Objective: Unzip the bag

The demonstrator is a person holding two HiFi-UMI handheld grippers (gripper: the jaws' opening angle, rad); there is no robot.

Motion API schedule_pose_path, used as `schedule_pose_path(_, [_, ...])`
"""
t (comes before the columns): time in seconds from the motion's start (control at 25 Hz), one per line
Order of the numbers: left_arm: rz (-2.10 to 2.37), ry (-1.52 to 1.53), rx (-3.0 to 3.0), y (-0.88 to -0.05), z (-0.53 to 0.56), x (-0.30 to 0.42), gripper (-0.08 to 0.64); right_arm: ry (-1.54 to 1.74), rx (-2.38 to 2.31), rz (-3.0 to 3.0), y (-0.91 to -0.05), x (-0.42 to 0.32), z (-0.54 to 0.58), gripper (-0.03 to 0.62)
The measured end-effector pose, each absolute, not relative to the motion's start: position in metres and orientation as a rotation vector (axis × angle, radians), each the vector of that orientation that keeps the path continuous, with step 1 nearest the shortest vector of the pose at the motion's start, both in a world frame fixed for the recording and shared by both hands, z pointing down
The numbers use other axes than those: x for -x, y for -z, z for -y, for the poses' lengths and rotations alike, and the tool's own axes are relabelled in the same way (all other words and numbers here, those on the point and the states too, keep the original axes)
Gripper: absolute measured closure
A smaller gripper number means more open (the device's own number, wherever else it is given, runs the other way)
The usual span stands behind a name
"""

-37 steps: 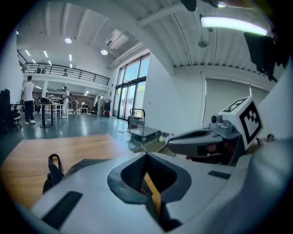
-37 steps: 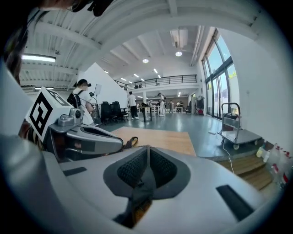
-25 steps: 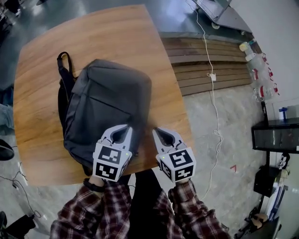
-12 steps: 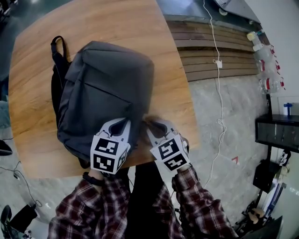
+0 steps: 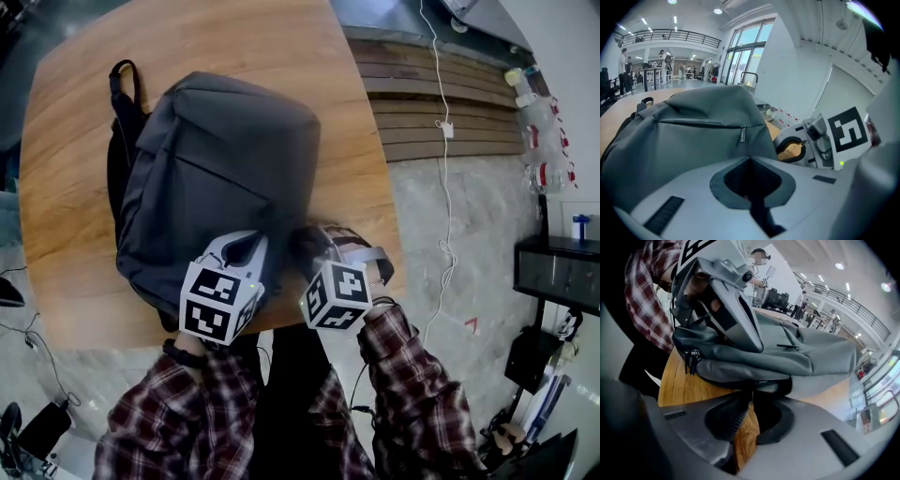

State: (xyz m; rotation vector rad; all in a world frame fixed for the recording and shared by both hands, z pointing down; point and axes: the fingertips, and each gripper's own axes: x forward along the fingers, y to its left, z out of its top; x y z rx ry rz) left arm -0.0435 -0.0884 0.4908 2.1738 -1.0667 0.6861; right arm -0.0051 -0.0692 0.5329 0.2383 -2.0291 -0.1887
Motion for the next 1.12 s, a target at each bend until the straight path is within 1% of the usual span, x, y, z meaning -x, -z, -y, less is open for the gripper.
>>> schedule_pose_path(0.28, [1.071,-0.684,-2.177,-0.493,0.089,0.046,0.552,0.165,-0.275,2.026,-0.533,0.007,0.070,0.551])
schedule_pose_path(0.4, [1.063,-0.681,-2.178,-0.492,0.088,0.046,0.552,0.027,-0.339,2.072,-0.528,0.003,0.071,0.552])
schedule_pose_path(0.6, [1.053,-0.678,-2.178,-0.492,0.088,0.044,0.554,-0.292,-0.409,2.181,-0.524,-0.001,0.067,0.552])
schedule_pose_path(0.68, [1.054,-0.679,-2.179,-0.495,0.088,0.043,0.552,-0.337,-0.416,2.183,-0.527,-0.004,0.066,0.552])
schedule_pose_path(0.76, [1.056,-0.682,-2.180,-0.496,0.088,0.043,0.552,-0.244,-0.432,2.162,-0.529,-0.005,0.068,0.552])
schedule_pose_path(0.92, [1.067,-0.679,-2.173,-0.491,0.087,0.046,0.554,0.057,-0.442,2.110,-0.525,0.006,0.072,0.551])
schedule_pose_path(1.12, [1.056,-0.678,-2.175,-0.495,0.087,0.043,0.552,0.150,-0.495,2.135,-0.521,-0.001,0.077,0.551])
